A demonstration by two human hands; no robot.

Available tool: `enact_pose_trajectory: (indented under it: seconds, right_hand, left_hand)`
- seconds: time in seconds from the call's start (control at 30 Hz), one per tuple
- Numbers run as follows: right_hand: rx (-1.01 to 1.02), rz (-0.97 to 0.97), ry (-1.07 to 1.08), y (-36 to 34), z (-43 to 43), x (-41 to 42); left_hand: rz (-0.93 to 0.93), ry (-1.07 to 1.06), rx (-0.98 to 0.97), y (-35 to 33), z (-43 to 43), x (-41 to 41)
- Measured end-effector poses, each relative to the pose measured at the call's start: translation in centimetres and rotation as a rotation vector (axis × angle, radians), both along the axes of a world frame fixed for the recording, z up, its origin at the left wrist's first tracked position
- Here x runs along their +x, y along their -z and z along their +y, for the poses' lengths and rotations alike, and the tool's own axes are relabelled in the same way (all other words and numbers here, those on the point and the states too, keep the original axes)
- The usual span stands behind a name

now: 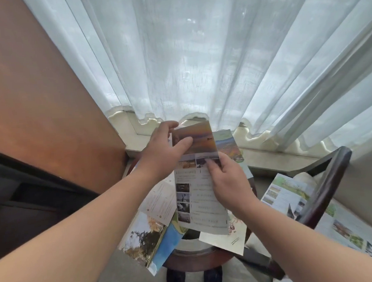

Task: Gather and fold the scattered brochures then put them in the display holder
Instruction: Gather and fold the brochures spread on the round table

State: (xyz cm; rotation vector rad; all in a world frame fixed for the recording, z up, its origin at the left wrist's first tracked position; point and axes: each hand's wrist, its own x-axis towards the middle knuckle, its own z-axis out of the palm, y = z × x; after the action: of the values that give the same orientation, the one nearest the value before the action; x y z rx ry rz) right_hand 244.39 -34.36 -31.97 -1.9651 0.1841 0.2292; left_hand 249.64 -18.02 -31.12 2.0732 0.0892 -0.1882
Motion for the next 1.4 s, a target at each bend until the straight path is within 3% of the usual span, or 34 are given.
enact_pose_trajectory:
  seconds: [0.2,0.37,0.6,0.8,0.87,0.97,1.07,1.23,1.33,1.4]
  right_hand:
    - [0.492,0.137,0.138,-2.8,-1.6,2.3]
    - [0.710,0.276,0.220,-3.2,-2.7,3.1]
    - [0.739,0.377,0.210,-3.2,-2.9,3.0]
    - [0.701,0.367,0.215,-3.1,-2.9,3.3]
    - [0.618,0.346,0.204,-3.0,-2.8,3.2]
    - [0.340,0.311,0.202,-3.0,-2.1,2.9]
    - [0.106,0.172,0.190,-3.9,-1.4,2.4]
    - [0.458,0.232,0.090,-5.2,0.4,2.6]
    - [0.429,0.226,0.214,-5.1,0.0,3.2]
    - [0.460,0.231,0.270,-5.0,-1.0,3.5]
  left_hand:
    - [0.285,-0.131,-0.293,0.9,-0.2,-0.9]
    - [0.326,-0.126,-0.418,0.3,-0.6,-1.0]
    - [0.246,-0.055,-0.430,-0.9,-1.3,-1.0]
    - [0.146,-0.113,-0.436,-2.3,-1.4,-1.2]
    - [0.122,-0.114,-0.420,-2.8,-1.5,-1.1]
    - [0.093,-0.118,-0.400,-3.3,-1.8,-1.1]
    - [0.042,-0.091,-0.327,-3.5,-2.5,-1.2]
    - [0.050,0.151,-0.345,-3.3,-4.4,-2.4]
    - [0.065,0.219,-0.311,-2.9,-4.3,-2.6]
    - [0.079,0.148,-0.297,-2.7,-3.7,-2.4]
